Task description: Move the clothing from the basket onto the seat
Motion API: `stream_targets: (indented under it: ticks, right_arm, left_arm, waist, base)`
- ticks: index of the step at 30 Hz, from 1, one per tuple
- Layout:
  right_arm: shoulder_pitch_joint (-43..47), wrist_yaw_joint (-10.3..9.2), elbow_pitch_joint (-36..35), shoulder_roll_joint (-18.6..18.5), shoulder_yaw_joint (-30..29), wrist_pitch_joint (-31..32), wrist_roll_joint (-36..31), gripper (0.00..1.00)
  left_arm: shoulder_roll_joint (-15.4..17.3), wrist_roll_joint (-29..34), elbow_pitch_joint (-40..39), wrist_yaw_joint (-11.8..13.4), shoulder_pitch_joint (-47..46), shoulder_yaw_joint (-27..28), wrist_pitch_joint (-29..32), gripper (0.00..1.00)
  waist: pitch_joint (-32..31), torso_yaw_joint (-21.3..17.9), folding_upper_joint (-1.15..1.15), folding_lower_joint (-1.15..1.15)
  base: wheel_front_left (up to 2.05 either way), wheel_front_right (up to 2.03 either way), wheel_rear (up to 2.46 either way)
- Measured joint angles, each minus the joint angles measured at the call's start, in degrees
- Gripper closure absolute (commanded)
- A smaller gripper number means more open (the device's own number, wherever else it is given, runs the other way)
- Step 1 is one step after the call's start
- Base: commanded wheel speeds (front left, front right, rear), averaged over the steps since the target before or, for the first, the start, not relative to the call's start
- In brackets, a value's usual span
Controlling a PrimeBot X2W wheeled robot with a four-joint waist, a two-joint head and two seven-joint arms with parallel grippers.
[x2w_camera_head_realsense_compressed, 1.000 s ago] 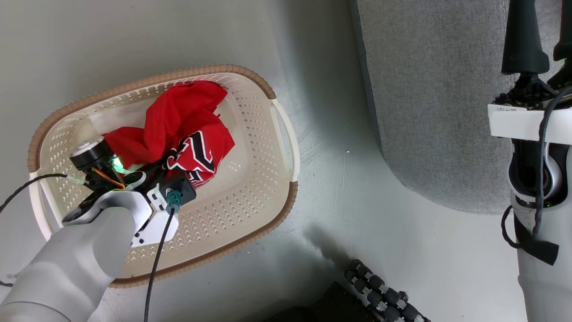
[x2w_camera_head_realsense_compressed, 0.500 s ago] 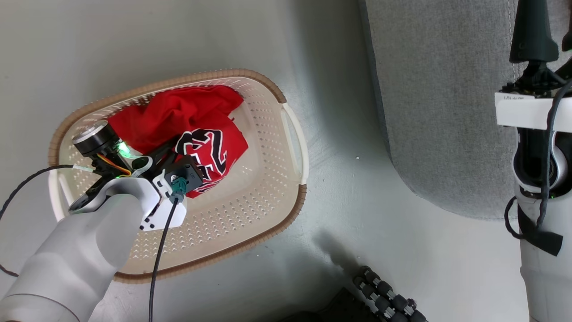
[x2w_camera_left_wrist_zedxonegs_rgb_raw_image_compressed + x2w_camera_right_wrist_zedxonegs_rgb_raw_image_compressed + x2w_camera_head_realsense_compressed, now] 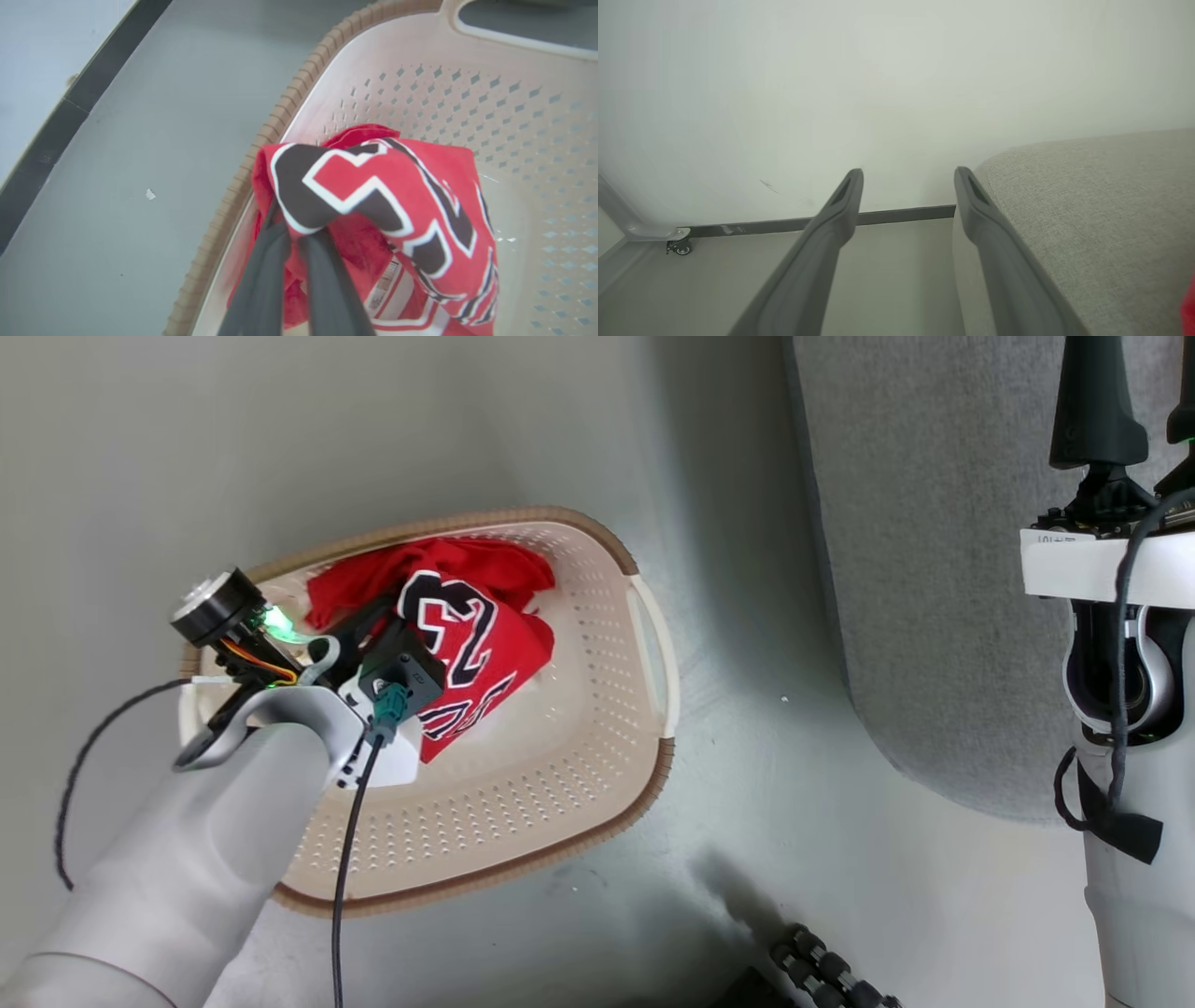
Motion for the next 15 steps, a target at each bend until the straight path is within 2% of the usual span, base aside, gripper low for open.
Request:
stream_targets:
  ticks: [8, 15]
  right_arm:
    - [0.0, 0.00, 0.9, -0.1, 0.2, 0.0, -2.0, 0.00]
    - [0.4, 0.00, 2.2, -0.2, 1.3, -0.2, -3.6, 0.00]
  left_arm:
    - [0.2, -3.6, -10.7, 2.1, 3.8, 2.6, 0.0, 1.00]
    - [2.3, -8.4, -20.0, 3.1, 5.6, 7.6, 0.0, 1.00]
  waist:
    - [-3.4, 2.5, 0.00, 0.00]
    - [-7.0, 4.8, 0.00, 0.00]
  base:
    - [0.00, 0.00, 0.00]
    - [0.00, 0.00, 0.00]
